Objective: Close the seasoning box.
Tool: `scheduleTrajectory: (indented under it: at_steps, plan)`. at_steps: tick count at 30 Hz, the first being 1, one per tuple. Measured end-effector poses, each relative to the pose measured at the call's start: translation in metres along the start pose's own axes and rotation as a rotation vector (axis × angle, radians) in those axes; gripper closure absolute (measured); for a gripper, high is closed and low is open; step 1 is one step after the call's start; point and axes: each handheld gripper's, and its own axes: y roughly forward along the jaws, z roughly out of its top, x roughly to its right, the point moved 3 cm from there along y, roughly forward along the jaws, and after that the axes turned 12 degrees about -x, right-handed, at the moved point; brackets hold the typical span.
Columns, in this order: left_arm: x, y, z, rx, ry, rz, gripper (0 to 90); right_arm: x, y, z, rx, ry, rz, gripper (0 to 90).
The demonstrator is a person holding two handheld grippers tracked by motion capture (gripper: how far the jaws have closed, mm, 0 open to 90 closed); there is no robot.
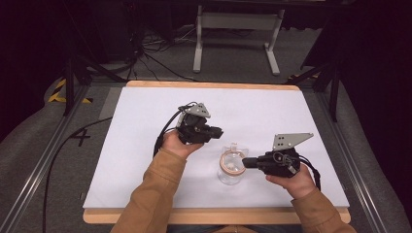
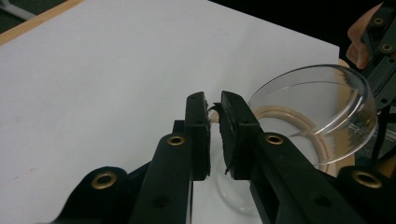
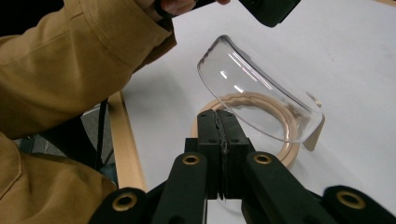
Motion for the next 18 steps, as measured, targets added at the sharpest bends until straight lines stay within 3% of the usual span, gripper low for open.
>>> scheduleTrajectory:
  at_steps: [7, 11, 18]
  plan:
    - [-0.0028, -0.0021, -0.0027, -0.068, -0.018, 0.03, 80.7, -0.0013, 0.0023, -0.0031, -0.061, 0.016, 0.018, 89.2]
    - [-0.0043, -0.0023, -0.0032, -0.051, -0.026, 0.03, 80.7, -0.0012, 0.0035, -0.0048, -0.086, 0.02, 0.034, 89.2]
    - [-0.0054, -0.0032, -0.0046, -0.064, -0.032, 0.027, 80.7, -0.0019, 0.0067, -0.0074, -0.124, 0.015, 0.045, 89.2]
